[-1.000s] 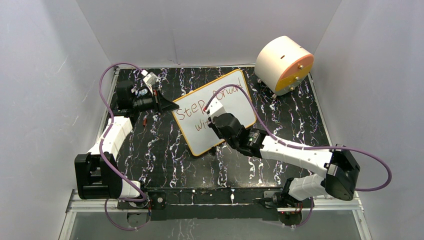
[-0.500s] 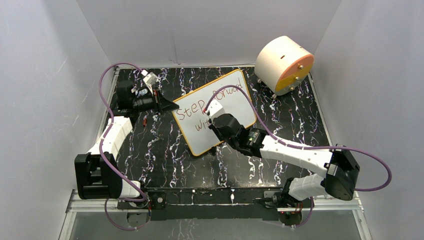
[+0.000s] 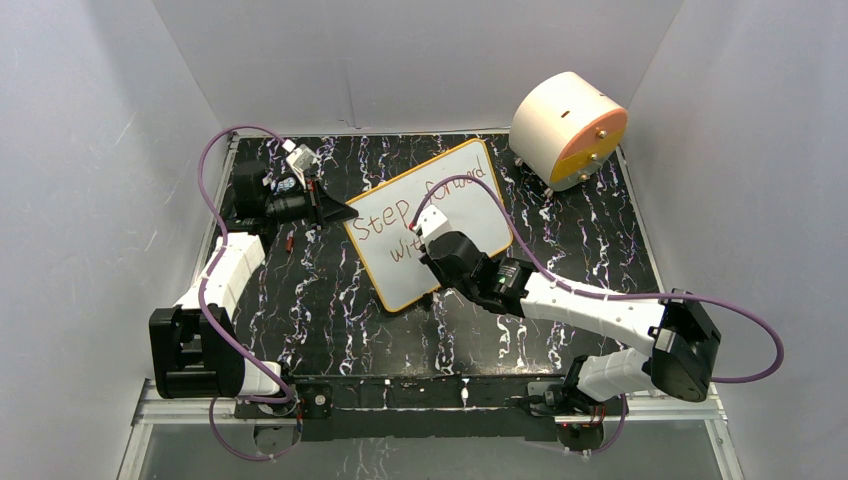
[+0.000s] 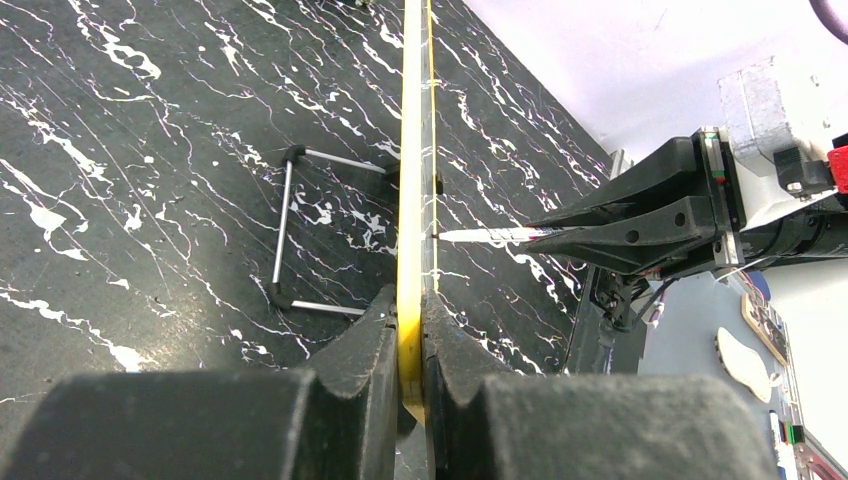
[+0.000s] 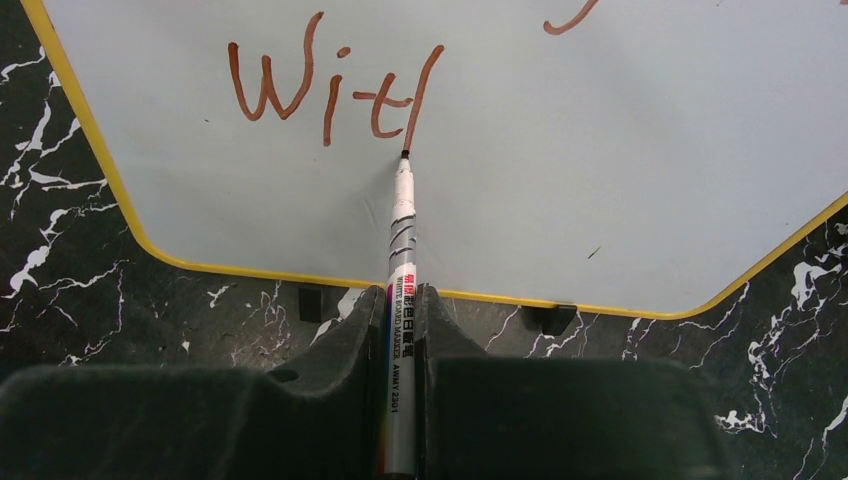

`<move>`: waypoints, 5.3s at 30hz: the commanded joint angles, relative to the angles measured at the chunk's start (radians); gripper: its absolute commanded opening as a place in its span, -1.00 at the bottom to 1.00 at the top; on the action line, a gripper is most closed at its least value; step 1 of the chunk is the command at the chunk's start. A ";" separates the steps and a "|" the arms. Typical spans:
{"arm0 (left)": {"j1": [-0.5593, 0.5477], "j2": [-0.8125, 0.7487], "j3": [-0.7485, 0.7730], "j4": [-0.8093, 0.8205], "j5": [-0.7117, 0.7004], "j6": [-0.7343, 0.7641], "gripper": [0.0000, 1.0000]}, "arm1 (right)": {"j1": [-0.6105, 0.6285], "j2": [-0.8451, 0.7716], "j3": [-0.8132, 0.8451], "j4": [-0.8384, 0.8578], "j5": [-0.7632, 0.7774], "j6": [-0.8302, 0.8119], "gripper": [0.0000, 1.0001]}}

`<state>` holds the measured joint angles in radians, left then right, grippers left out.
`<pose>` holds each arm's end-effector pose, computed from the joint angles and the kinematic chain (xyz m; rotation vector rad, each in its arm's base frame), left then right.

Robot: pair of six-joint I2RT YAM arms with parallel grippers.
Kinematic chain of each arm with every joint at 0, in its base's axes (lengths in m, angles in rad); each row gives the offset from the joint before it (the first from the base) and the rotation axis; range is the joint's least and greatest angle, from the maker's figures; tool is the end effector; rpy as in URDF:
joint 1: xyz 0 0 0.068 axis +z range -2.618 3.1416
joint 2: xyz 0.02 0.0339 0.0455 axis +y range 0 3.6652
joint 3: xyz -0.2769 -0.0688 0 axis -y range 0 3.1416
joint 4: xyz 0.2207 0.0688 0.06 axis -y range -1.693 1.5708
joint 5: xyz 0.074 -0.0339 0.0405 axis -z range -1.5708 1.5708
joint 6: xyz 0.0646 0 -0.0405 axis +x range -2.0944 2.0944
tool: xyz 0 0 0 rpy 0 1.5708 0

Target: Write a sentence on the whiteboard

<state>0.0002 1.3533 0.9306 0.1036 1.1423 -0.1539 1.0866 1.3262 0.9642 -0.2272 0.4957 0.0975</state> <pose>0.2819 -0.0587 0.3164 0.6487 1.7351 -1.1696 0.1619 0.2418 0.2874 -0.7353 1.9528 0.1825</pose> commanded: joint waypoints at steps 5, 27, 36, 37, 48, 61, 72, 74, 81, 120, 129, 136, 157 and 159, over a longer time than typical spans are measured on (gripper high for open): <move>-0.016 0.007 0.003 -0.051 0.029 0.045 -1.00 | -0.005 -0.034 -0.023 0.038 -0.006 0.020 -1.00; -0.017 0.012 0.005 -0.051 0.036 0.045 -1.00 | -0.008 -0.024 -0.004 0.175 0.049 -0.040 -1.00; -0.018 0.012 0.005 -0.051 0.034 0.045 -1.00 | -0.013 -0.026 0.006 0.193 0.074 -0.058 -1.00; -0.018 0.012 0.005 -0.051 0.033 0.045 -1.00 | -0.013 -0.025 0.005 0.193 0.078 -0.058 -1.00; -0.017 0.012 0.005 -0.051 0.032 0.044 -1.00 | -0.028 -0.043 -0.014 0.137 0.099 -0.024 -1.00; -0.018 0.014 0.005 -0.051 0.030 0.043 -1.00 | -0.028 -0.038 -0.045 0.032 0.015 0.033 -1.00; -0.018 0.013 0.004 -0.051 0.029 0.043 -1.00 | -0.030 -0.055 -0.046 0.016 0.034 0.036 -1.00; -0.017 0.013 0.004 -0.051 0.028 0.043 -1.00 | -0.029 -0.073 -0.045 0.027 0.049 0.027 -1.00; -0.018 0.012 0.003 -0.051 0.026 0.043 -1.00 | -0.058 -0.140 -0.052 0.068 0.086 -0.029 -1.00; -0.020 0.017 0.003 -0.051 0.031 0.040 -1.00 | -0.154 -0.053 -0.023 0.151 -0.028 -0.077 -1.00; -0.020 0.018 0.004 -0.051 0.030 0.040 -1.00 | -0.155 -0.046 -0.050 0.064 -0.061 -0.023 -1.00; -0.020 0.018 0.003 -0.051 0.027 0.040 -1.00 | -0.154 -0.077 -0.081 0.020 -0.076 0.002 -1.00; -0.019 0.021 0.003 -0.051 0.025 0.040 -1.00 | -0.154 -0.138 -0.075 0.115 -0.048 -0.023 -1.00; -0.020 0.021 0.002 -0.051 0.026 0.040 -1.00 | -0.154 -0.133 -0.073 0.127 -0.040 -0.030 -1.00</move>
<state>-0.0002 1.3602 0.9321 0.1043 1.1454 -0.1608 0.9363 1.2182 0.8848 -0.1837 0.4278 0.0788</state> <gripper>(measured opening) 0.077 0.189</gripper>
